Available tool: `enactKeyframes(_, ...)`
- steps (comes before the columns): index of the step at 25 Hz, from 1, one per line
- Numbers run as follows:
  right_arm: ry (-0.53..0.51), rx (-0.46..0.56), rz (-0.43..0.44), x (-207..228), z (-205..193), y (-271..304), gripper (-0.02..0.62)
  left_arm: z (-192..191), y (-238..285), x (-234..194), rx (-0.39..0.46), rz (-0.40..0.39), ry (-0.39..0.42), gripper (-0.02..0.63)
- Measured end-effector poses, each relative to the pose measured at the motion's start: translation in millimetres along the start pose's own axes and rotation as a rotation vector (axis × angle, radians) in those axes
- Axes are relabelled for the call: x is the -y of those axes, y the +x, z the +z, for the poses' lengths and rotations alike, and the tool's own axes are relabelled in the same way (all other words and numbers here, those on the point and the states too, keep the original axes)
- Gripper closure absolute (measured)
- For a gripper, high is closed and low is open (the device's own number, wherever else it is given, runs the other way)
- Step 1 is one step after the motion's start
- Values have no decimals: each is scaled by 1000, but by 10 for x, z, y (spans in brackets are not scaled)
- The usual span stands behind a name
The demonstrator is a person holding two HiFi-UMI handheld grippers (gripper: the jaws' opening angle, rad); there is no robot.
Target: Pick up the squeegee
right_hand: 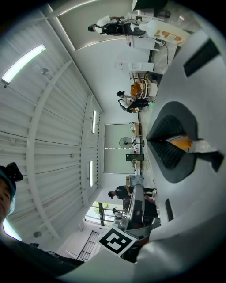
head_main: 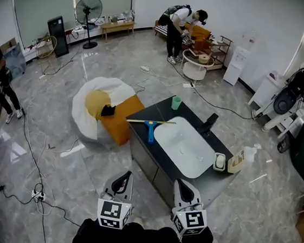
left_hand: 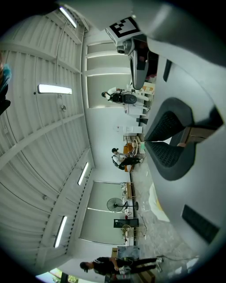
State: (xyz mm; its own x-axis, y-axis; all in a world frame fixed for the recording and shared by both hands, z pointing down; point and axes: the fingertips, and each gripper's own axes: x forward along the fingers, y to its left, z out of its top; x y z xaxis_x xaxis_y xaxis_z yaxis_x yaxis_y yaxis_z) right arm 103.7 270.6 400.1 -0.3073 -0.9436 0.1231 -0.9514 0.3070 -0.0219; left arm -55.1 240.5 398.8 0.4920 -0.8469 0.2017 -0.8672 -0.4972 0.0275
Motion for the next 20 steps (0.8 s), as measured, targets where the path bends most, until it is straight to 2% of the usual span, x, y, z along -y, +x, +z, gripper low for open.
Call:
enactKeyframes(10, 1, -35, 7, 97, -56, 640, 580, -59, 421, -419, -27, 14, -22, 581)
enactKeyframes(20, 15, -27, 12, 562, -74, 1692, 580, 27, 1419, -835, -41, 16, -5, 581)
